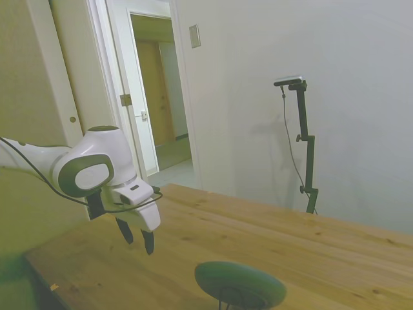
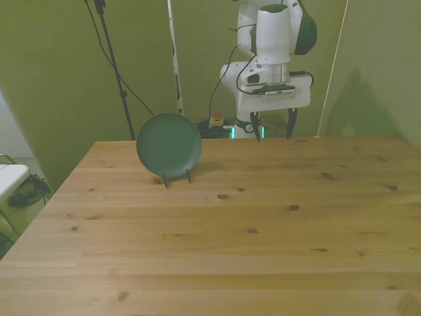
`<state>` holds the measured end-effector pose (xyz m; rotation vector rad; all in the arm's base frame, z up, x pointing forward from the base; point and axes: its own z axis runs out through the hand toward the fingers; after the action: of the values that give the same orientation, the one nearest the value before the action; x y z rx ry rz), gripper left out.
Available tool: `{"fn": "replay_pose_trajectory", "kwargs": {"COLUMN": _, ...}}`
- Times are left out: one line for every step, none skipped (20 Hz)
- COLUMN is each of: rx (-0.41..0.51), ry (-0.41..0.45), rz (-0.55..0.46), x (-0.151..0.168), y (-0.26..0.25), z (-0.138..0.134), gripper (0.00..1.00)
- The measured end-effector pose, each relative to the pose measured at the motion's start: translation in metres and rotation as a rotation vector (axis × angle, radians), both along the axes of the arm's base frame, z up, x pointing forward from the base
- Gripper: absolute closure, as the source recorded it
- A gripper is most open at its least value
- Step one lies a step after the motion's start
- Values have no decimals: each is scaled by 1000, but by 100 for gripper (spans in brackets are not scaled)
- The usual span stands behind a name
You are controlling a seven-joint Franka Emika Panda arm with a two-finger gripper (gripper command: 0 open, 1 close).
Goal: Unload the plate
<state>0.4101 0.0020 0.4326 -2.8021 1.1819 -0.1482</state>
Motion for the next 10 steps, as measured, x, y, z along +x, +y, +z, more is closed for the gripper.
{"fn": "replay_pose_trajectory", "kwargs": {"rx": 0, "ry": 1, "rz": 0, "x": 0, "y": 0, "z": 0, "gripper": 0}}
{"fn": "replay_pose_trajectory", "kwargs": {"rx": 3, "ry": 0, "rz": -5, "x": 0, "y": -2, "z": 0, "gripper": 0}}
{"fn": "replay_pose_trajectory", "kwargs": {"rx": 7, "ry": -2, "rz": -19, "x": -1, "y": -7, "z": 2, "gripper": 0}}
{"fn": "replay_pose_trajectory", "kwargs": {"rx": 13, "ry": -8, "rz": -43, "x": -3, "y": -15, "z": 9, "gripper": 0}}
{"fn": "replay_pose_trajectory", "kwargs": {"rx": 15, "ry": -13, "rz": -67, "x": -7, "y": -24, "z": 19, "gripper": 0}}
{"fn": "replay_pose_trajectory", "kwargs": {"rx": 7, "ry": -17, "rz": -94, "x": -13, "y": -35, "z": 33, "gripper": 0}}
{"fn": "replay_pose_trajectory", "kwargs": {"rx": -9, "ry": -18, "rz": -125, "x": -20, "y": -47, "z": 49, "gripper": 0}}
{"fn": "replay_pose_trajectory", "kwargs": {"rx": -27, "ry": -25, "rz": -156, "x": -27, "y": -57, "z": 65, "gripper": 0}}
{"fn": "replay_pose_trajectory", "kwargs": {"rx": -42, "ry": -36, "rz": -187, "x": -34, "y": -67, "z": 80, "gripper": 0}}
{"fn": "replay_pose_trajectory", "kwargs": {"rx": -59, "ry": -45, "rz": -221, "x": -41, "y": -78, "z": 93, "gripper": 0}}
